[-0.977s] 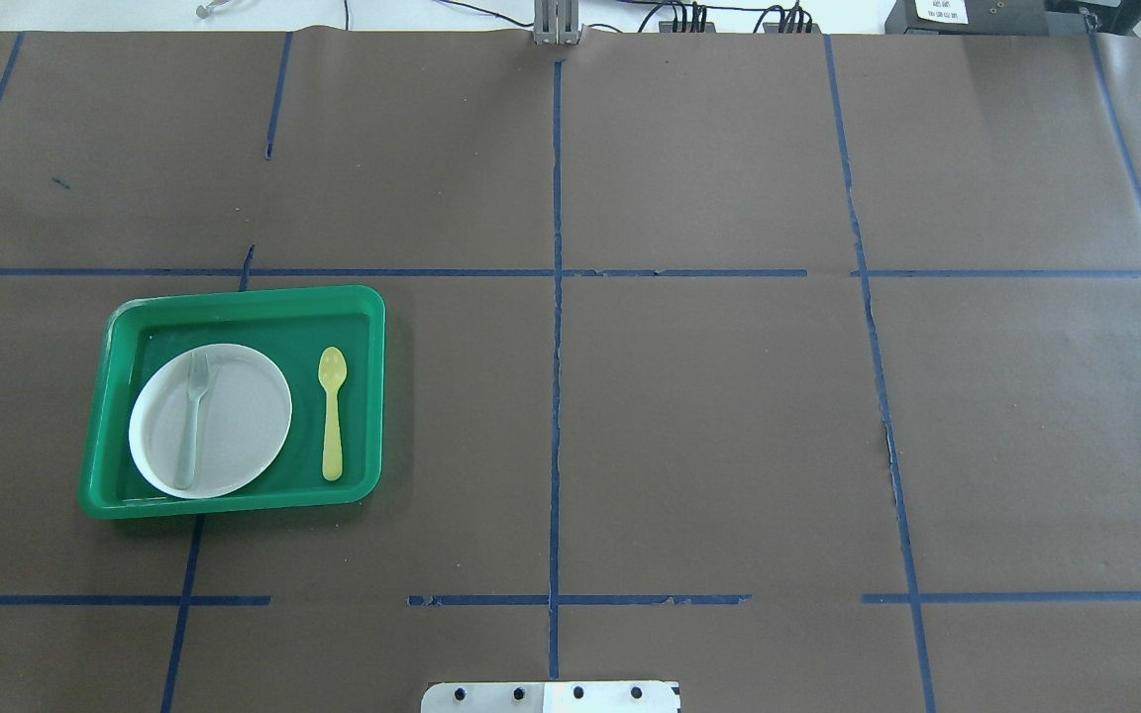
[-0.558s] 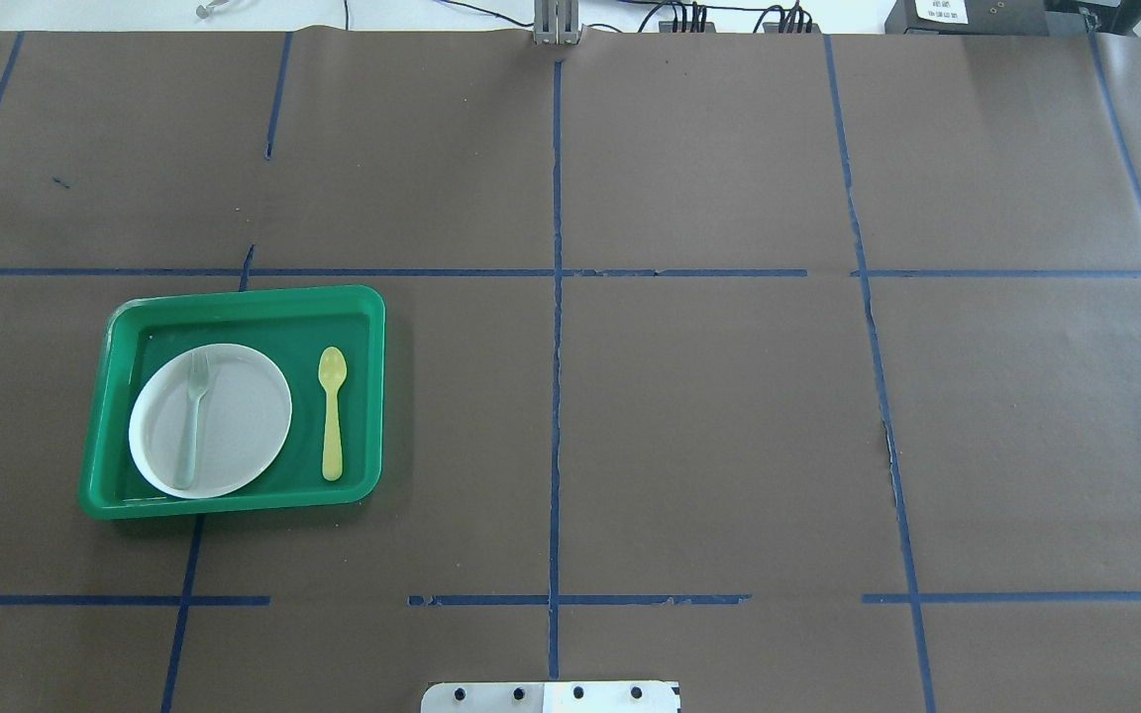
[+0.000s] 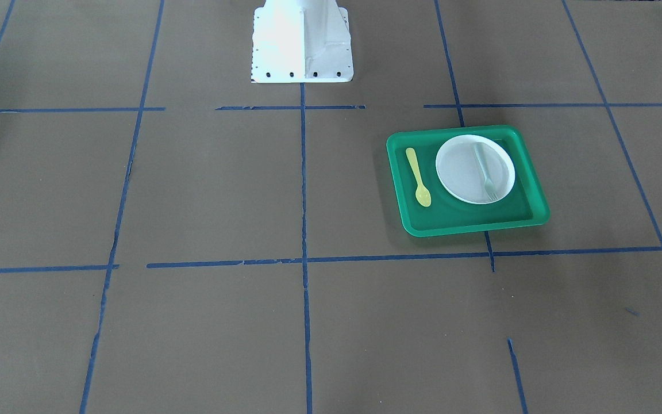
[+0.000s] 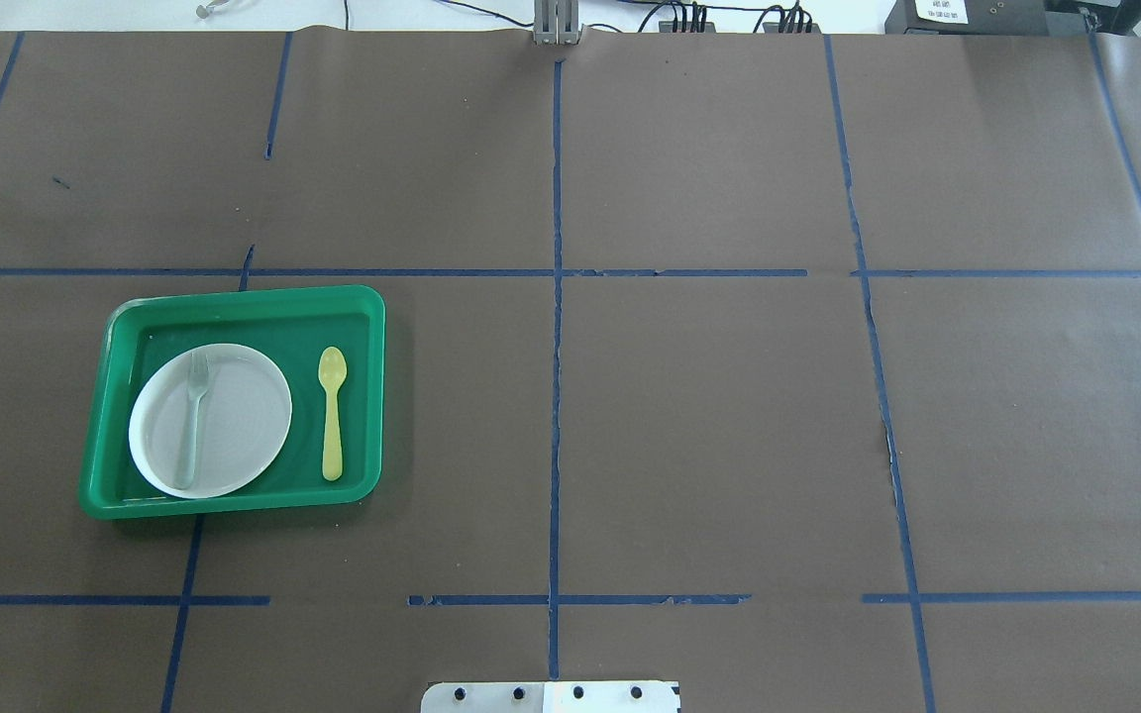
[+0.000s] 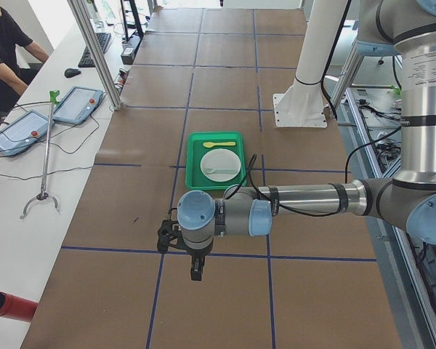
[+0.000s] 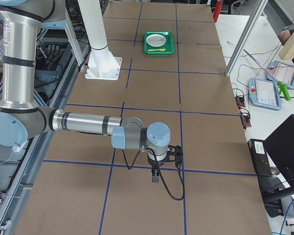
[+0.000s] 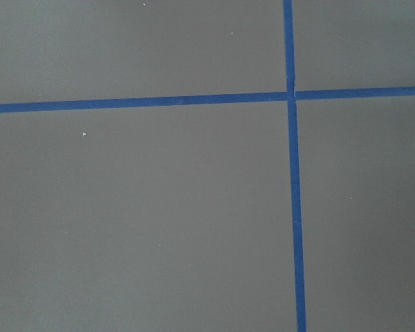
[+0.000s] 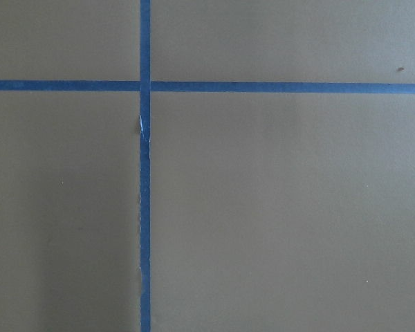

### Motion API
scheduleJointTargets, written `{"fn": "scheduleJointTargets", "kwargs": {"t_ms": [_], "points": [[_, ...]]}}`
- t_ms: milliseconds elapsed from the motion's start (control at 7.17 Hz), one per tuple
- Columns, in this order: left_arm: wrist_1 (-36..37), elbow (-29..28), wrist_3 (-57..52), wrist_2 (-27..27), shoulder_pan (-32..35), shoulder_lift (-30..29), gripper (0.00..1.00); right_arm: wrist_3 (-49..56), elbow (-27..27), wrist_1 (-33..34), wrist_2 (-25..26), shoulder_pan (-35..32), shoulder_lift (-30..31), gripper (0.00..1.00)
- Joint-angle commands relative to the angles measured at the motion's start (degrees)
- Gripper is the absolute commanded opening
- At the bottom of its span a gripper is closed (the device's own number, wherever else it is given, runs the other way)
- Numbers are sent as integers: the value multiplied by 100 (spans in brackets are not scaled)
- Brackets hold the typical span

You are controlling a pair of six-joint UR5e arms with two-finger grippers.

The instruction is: Place spoon

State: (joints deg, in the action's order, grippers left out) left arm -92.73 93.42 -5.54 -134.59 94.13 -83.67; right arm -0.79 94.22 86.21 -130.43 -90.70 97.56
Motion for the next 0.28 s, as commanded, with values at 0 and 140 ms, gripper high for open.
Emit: {"fn": "scheduleJointTargets", "kwargs": {"t_ms": [0,140], "points": [[0,-17,0,3,0,0,100,0,0,-8,0,0,0,100],[0,-17,0,3,0,0,100,0,0,-8,0,0,0,100]]}}
